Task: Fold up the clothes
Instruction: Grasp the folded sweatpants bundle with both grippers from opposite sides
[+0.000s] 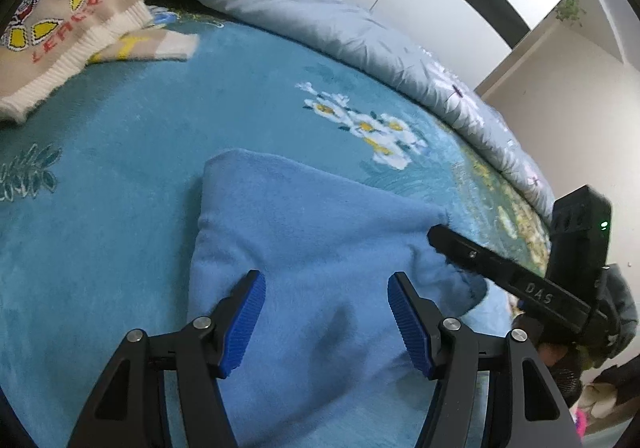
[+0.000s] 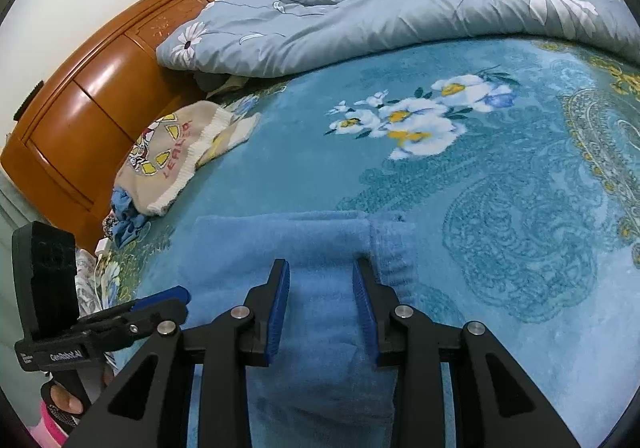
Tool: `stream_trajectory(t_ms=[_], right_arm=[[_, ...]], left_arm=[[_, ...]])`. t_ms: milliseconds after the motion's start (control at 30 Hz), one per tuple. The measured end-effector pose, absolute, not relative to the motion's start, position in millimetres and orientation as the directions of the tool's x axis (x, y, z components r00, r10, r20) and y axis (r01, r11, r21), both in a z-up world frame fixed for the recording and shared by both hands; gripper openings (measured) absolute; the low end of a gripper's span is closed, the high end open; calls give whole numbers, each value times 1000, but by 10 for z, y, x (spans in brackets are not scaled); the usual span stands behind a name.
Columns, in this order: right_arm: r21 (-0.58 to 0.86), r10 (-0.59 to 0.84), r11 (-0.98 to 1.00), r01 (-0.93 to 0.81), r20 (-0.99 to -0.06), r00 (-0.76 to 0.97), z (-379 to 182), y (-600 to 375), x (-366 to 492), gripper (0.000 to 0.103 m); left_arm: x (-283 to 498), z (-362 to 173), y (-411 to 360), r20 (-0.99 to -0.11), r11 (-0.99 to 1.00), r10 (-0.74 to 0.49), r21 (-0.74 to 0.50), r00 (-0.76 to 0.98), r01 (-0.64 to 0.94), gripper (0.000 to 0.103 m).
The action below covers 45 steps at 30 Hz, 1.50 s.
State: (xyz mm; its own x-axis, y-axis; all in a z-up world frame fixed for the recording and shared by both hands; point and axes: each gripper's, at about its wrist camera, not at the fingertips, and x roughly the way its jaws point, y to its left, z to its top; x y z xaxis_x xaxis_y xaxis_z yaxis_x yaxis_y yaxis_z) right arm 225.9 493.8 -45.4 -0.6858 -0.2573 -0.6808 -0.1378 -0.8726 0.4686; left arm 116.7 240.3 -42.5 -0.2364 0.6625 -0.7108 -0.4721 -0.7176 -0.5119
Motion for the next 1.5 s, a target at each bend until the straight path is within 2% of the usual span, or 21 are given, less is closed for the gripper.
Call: stream_trajectory(t_ms=[67,100,167,200,333,433,600,767,1133,1300,1400,1500], right_arm=[[481,-257,-867,-132,-657,-709,-374,4947,2367,39],[494,-259,-860,-127,-638,-725,-335,4961,2436,51],[521,-261,-844,-130,-610,-748,-296,5006,2559,58],[534,-262,-835,-133,-599,-757,-285,5032,2617,66],[539,-262,-830,-145,-607,-750,-311,5088,2777,71],[549,-264,-818,-170,-622,-737,-392,5148,2853,86],[632,-298,-741,-227,-613,-732,-578,5326,2920,88],[692,-359,-684,-231,-595,-719,-713,5338,2800,88],[712,-420,-675,-194,-587,-692,-806,5091,2450,91],[733,-429,-655,-186,-562,-707,-811,5082,2486,91],[761,-443,-621,-188,-539,-717,-830,5140,2539,87],[762,-437,-614,-207,-546,-715,-842,5172,2584,75]], left_arm=[[1180,-376,2286,-682,-706,688,-548,-249,-449,68],[1187,-352,2227,-668,-699,700,-566,-255,-437,70],[1139,-368,2071,-645,-693,716,-606,-268,-391,78],[1112,-379,1992,-634,-688,723,-626,-276,-367,81],[1020,-464,1782,-665,-729,684,-612,-300,-307,84],[978,-571,1634,-696,-759,651,-598,-303,-259,85],[932,-760,1506,-719,-771,636,-610,-280,-183,90],[910,-795,1740,-727,-764,645,-603,-234,-229,96],[869,-834,2167,-750,-753,641,-572,-164,-326,99],[853,-860,2069,-710,-713,689,-628,-146,-310,98],[823,-885,1961,-669,-673,732,-684,-127,-279,98],[816,-896,1893,-648,-654,752,-709,-122,-263,94]])
